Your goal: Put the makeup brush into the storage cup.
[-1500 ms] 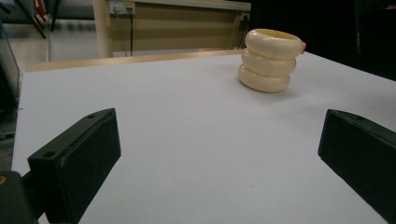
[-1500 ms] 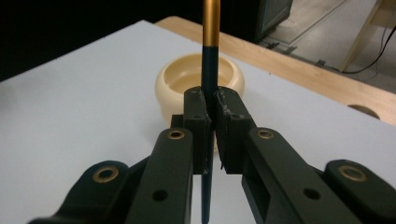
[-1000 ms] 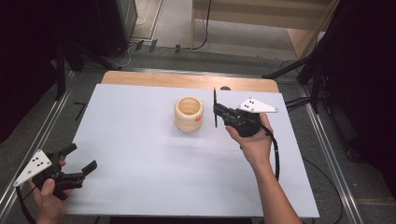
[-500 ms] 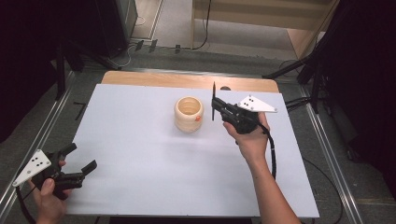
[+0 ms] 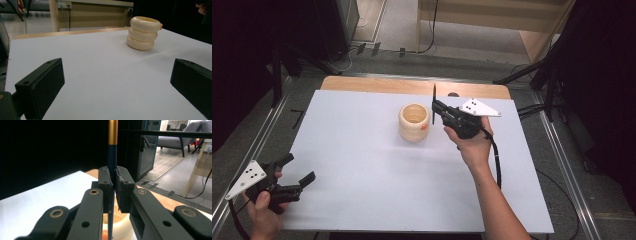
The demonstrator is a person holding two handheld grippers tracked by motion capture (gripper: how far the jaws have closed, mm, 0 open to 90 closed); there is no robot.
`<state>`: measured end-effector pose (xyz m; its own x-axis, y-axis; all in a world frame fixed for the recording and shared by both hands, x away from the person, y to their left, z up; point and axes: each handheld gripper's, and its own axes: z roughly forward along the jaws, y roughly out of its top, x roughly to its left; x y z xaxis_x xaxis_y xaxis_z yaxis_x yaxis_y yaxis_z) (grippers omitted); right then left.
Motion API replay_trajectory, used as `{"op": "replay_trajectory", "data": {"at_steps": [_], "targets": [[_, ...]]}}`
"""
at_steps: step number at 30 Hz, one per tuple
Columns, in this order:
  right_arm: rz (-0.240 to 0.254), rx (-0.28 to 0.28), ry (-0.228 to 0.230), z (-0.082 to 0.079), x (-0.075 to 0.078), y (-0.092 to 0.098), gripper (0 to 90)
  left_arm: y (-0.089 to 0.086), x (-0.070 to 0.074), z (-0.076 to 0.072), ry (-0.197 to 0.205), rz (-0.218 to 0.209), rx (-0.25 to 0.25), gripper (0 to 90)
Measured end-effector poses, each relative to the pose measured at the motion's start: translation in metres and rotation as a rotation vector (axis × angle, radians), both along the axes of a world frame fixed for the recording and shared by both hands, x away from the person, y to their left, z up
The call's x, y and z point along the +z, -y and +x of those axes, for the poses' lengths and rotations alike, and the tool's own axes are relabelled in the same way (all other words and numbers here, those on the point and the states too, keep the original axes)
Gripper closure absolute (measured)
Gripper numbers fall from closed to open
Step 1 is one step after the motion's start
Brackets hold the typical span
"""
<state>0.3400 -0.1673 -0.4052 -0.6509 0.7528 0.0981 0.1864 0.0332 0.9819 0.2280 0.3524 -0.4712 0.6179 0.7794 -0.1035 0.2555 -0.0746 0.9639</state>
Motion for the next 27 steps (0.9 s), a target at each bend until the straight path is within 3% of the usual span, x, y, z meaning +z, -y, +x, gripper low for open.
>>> {"op": "replay_trajectory", "data": {"at_steps": [6, 27], "targets": [[0.012, 0.004, 0.020, 0.006, 0.003, -0.008, 84.4, -0.001, 0.000, 0.000, 0.003, 0.002, 0.000, 0.0], [0.022, 0.004, 0.021, 0.026, -0.004, -0.027, 84.3, -0.001, 0.001, 0.000, 0.004, 0.001, -0.003, 0.0]]}}
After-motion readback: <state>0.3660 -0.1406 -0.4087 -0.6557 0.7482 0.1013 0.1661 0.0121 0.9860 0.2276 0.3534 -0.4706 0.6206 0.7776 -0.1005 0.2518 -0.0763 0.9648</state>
